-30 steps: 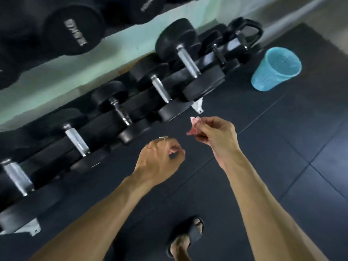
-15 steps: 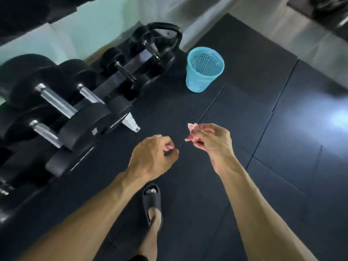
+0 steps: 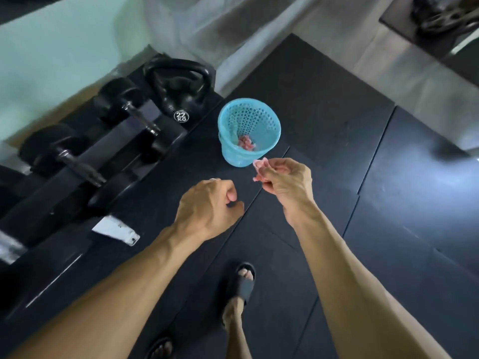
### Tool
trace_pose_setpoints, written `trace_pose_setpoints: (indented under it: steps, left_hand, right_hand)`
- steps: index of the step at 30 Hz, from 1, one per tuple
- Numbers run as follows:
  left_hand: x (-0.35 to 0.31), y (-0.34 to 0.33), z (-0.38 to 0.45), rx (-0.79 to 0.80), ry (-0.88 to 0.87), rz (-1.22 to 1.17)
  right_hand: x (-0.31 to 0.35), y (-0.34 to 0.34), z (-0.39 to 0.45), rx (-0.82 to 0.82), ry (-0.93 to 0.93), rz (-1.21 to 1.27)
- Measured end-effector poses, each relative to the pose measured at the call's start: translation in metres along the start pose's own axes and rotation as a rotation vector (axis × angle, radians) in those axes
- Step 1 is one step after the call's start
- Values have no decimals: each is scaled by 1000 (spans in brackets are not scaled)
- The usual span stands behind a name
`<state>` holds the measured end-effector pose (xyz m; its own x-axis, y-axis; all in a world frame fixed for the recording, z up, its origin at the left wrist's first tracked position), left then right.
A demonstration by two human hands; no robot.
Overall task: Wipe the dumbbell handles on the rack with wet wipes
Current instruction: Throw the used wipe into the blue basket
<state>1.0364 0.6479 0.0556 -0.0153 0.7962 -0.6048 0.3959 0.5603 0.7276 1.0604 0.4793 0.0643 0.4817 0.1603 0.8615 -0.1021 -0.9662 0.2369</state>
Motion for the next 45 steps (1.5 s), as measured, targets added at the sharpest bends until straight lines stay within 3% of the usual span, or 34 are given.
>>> trace_pose_setpoints:
  steps: [9, 12, 15, 23, 28, 33, 45]
  left_hand:
    - [-8, -42, 175, -43, 39, -52]
    - [0, -51, 196, -28, 42, -37]
    - [9, -55, 191, 12, 46, 30]
    - [22, -54, 121, 157, -88, 172]
    - [14, -57, 47, 259, -277, 309]
    - [-22, -80, -51, 424, -426, 410]
    - [-123, -237, -314, 648, -894, 568]
  right_hand:
    - [8, 18, 225, -111, -27, -79]
    - [-1, 17, 249, -125, -37, -164]
    - [-19, 14, 234, -12, -45, -288]
    - [-41, 6, 117, 40, 32, -567]
    - [-57, 17, 5, -108, 59, -584]
    - [-98, 55, -129, -241, -77, -558]
    - [-251, 146, -444, -623, -301, -364]
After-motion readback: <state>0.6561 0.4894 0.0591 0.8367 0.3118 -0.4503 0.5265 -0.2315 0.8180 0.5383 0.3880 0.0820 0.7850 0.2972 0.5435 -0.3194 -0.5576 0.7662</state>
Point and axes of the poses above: each hand's wrist, its own z-axis towards the middle knuckle, its own y-axis out of the back of the hand, x = y × z, the point moved 7 cm from there along z, towards the middle knuckle, and after that the axes turned 6 degrees about x, right-handed, at the moved point
